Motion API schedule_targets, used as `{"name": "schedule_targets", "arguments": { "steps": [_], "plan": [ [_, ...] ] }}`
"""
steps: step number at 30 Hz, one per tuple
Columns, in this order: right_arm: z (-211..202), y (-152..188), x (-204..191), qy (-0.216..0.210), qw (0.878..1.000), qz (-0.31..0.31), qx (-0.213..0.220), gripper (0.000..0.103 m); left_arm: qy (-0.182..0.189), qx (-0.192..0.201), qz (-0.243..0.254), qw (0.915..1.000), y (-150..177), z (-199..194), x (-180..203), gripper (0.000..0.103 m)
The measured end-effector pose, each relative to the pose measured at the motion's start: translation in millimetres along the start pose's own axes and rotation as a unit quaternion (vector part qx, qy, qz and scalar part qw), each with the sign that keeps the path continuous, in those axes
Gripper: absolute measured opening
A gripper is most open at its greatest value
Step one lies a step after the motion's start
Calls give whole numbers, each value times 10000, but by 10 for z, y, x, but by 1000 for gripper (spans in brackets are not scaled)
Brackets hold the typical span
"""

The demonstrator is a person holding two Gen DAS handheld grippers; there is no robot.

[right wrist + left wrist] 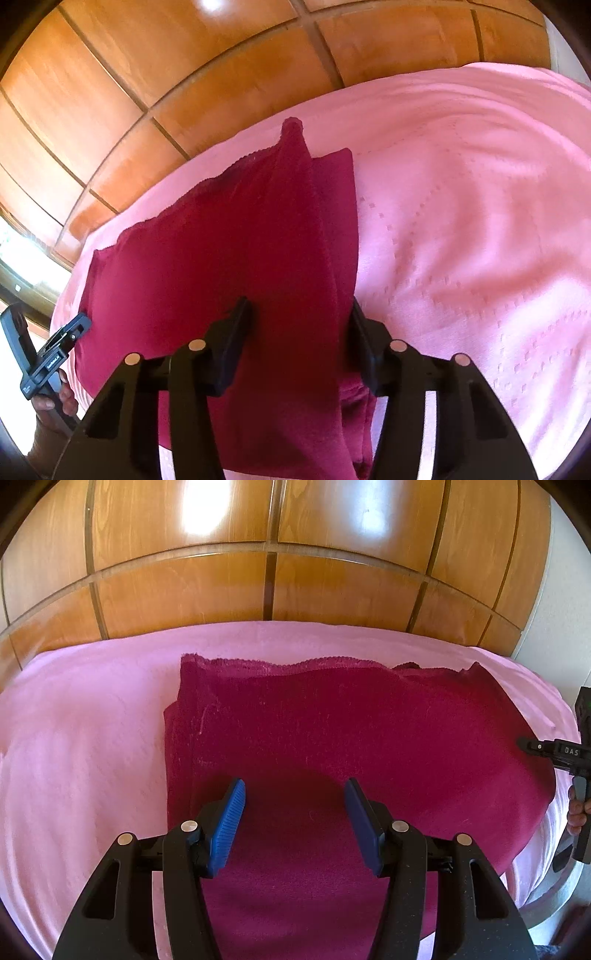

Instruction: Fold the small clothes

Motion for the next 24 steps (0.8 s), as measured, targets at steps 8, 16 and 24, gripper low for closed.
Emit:
{"name": "schedule_targets", "arguments": {
  "steps": [8,16,24],
  "plan": [
    [-128,-92,-231,62,9993,-343,-106,19,107,-59,-198,9997,7,43,-49,55],
    [-448,-492,-845,-606,9962,-474,409,18,952,-339,-1022,9896,-53,-65,-154,54],
    [-419,-713,-1907,-1433,9821,-1008,693,17,1932,-483,-1955,9603,-57,-275,-331,42]
  ]
}}
Point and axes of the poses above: each gripper's, at about its wrist camera, not at the fingertips, and z roughly the way its jaws point, x to its right, y to its underside, the point moved 10 cm from there along z, roughly the way its jaws point, and after that the axes turned 12 degrees about -z, right-handed, at the moved point
